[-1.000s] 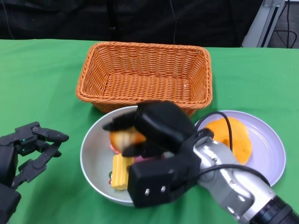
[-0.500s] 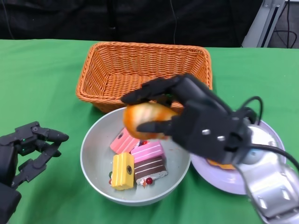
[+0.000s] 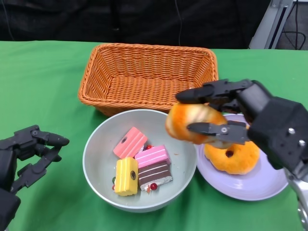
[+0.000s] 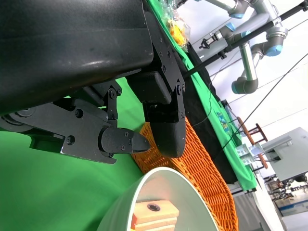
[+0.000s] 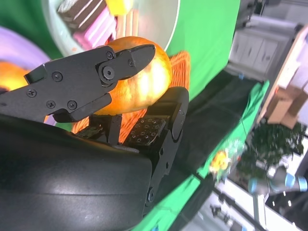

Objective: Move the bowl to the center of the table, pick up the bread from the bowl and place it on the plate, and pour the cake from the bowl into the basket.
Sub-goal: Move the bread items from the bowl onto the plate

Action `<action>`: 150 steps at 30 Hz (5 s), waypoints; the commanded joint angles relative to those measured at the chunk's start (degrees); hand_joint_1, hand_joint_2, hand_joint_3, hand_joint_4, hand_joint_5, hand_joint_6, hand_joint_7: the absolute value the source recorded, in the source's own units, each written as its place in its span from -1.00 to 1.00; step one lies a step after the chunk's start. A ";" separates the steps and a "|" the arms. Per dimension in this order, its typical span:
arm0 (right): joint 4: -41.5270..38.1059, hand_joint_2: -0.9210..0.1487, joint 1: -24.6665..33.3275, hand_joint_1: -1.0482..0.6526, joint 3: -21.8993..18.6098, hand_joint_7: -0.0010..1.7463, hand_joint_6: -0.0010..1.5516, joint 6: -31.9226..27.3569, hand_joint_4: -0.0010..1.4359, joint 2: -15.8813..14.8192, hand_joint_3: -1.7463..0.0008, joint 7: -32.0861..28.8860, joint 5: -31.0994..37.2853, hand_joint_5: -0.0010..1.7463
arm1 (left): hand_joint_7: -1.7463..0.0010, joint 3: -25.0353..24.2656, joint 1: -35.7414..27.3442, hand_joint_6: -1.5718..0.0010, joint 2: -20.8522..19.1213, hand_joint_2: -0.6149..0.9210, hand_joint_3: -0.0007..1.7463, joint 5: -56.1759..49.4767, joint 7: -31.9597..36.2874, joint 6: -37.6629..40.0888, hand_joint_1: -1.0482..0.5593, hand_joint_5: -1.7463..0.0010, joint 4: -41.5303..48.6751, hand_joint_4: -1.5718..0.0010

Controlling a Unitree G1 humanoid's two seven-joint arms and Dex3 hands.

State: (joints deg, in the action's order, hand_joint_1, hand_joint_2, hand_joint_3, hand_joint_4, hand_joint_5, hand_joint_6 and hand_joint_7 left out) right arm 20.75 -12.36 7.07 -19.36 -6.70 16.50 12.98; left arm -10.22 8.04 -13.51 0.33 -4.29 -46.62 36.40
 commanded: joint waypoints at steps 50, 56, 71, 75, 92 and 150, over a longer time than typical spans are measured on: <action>-29.41 -1.00 0.91 0.08 2.52 -0.59 0.15 8.68 -0.17 -4.67 0.93 -15.12 5.96 0.10 | 0.17 -1.00 1.61 -0.21 -2.51 1.00 -0.69 1.39 -0.80 -1.85 0.23 -0.33 4.70 -0.11; -29.99 -1.00 1.64 0.10 4.41 -0.83 0.22 11.47 -0.11 -5.44 0.93 -17.06 10.28 0.07 | 0.18 -0.96 1.50 -0.22 -2.39 1.00 -0.71 0.92 -0.38 -1.67 0.21 -0.33 4.43 -0.10; -30.02 -1.00 2.30 0.08 5.48 -0.95 0.21 13.03 -0.13 -6.09 0.97 -17.99 13.17 0.14 | 0.19 -0.83 1.34 -0.22 -2.22 1.00 -0.70 1.74 -1.51 -1.21 0.23 -0.34 3.92 -0.10; -30.82 -1.00 2.70 0.03 7.00 -0.97 0.25 16.33 -0.03 -7.39 0.99 -20.89 16.74 -0.04 | 0.19 -0.85 1.41 -0.23 -2.23 1.00 -0.70 1.28 -1.12 -1.30 0.23 -0.34 3.99 -0.11; -32.53 -1.00 2.84 -0.14 15.15 -1.00 0.22 13.35 0.05 -9.06 0.98 -30.09 35.58 -0.38 | 0.19 -0.85 1.16 -0.23 -2.19 1.00 -0.71 1.19 -0.99 -0.78 0.22 -0.34 3.36 -0.10; -26.69 -1.00 3.05 -0.55 14.21 -0.99 -0.89 5.94 -0.92 -8.47 0.89 -22.68 34.51 -0.98 | 0.15 -0.79 1.36 -0.22 -3.54 1.00 -0.72 1.76 -4.07 0.14 0.21 -0.36 4.18 -0.11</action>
State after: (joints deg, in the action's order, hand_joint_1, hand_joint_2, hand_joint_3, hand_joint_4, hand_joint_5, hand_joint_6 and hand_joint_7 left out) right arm -5.73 -9.34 22.34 -12.57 -14.81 -6.33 47.81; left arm -10.56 9.47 -15.68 1.63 -7.95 -46.86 40.46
